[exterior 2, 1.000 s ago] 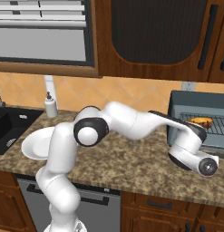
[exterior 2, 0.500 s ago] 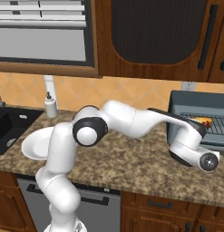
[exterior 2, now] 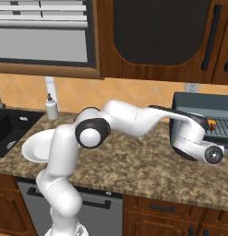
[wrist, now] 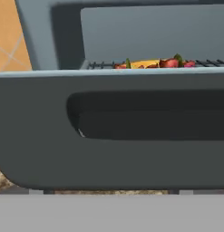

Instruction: Pick up the kebab skewer and baguette bread, and place them inside the toaster oven. Close the toaster oven door and start by setting the timer.

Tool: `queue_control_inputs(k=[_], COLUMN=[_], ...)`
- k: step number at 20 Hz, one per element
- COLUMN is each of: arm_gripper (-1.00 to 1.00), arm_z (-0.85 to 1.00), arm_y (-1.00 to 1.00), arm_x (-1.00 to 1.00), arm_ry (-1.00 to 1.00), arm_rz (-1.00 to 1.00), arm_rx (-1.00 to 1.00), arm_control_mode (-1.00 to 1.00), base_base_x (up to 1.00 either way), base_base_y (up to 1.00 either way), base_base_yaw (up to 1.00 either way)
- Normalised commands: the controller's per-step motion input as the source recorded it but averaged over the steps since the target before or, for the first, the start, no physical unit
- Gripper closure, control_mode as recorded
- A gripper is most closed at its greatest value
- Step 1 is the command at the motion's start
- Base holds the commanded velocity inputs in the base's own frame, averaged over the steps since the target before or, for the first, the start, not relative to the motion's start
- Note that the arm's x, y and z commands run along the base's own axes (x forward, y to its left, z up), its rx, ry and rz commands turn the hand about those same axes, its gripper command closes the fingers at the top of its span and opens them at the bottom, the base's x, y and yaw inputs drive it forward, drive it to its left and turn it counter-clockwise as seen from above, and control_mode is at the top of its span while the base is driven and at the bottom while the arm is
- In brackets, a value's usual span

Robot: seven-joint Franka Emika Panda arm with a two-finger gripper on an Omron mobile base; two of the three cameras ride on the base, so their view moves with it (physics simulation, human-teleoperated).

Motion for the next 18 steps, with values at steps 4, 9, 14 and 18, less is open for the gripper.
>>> queue_control_inputs(k=[4,9,14,18], arm_gripper=[-1.0,-1.0,-1.0,-1.0], arm_z=[0.21,0.16,0.12,0.11], arm_y=[0.0,-0.07,-0.04,0.0], arm_x=[0.73,0.61,0.52,0.43], arm_ry=[0.0,0.0,0.0,0.0], arm_rz=[0.0,0.0,0.0,-0.02], arm_rx=[0.05,0.06,0.02,0.01], arm_control_mode=[-1.0,-1.0,-1.0,-1.0], base_base_x=[0.0,0.0,0.0,0.0], base_base_y=[0.0,0.0,0.0,0.0], base_base_yaw=[0.0,0.0,0.0,0.0])
